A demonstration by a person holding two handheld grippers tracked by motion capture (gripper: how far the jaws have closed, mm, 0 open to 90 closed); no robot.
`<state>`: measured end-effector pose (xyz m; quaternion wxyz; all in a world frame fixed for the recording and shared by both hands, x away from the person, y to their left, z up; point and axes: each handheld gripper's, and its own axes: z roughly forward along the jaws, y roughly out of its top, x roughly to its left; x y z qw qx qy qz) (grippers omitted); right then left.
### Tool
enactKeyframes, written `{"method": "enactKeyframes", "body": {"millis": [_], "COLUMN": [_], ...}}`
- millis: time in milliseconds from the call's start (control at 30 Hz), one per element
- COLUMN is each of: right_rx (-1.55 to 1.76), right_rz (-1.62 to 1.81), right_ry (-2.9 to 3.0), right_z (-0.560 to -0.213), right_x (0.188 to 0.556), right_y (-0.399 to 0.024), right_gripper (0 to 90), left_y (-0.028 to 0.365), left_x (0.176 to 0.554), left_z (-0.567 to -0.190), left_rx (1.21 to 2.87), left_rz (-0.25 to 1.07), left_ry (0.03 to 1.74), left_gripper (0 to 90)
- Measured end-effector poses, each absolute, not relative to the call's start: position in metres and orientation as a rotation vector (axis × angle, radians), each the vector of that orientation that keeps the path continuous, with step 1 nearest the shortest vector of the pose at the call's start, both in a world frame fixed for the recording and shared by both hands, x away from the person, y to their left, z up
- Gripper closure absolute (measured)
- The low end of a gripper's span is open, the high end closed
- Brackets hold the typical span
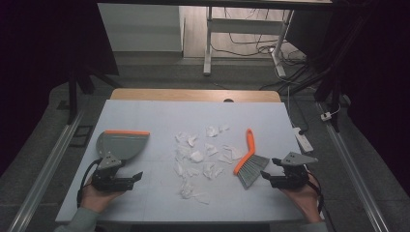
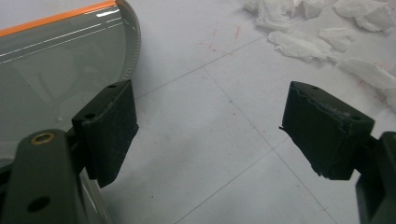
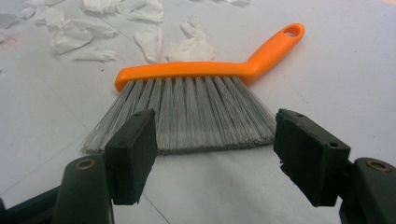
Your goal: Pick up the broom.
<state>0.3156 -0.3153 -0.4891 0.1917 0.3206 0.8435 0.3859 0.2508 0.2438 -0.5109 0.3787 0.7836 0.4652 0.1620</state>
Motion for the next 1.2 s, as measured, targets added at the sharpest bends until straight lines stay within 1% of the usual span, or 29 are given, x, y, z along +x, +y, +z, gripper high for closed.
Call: {"method": "enactKeyframes", "body": {"millis": [733,1200], "right_rx": [0.887,0.895], "right_rz": [1.083,1.04], "right_ry": [2.387,2.395], "right_z": [-0.488,-0.479], "right_x": [0.313,0.313], "right_y": [-0.311,-0.302], "right_gripper": [32.1,32.5], "left_y": [0.234,0.234], "left_x": [0.252,0.259], "left_z": [-0.51,-0.512], "left_rx": [2.038,2.053], "left_rz": [0.431,0.419], "left_ry": [1.154,1.145], "left_gripper": [18.8,18.8]}}
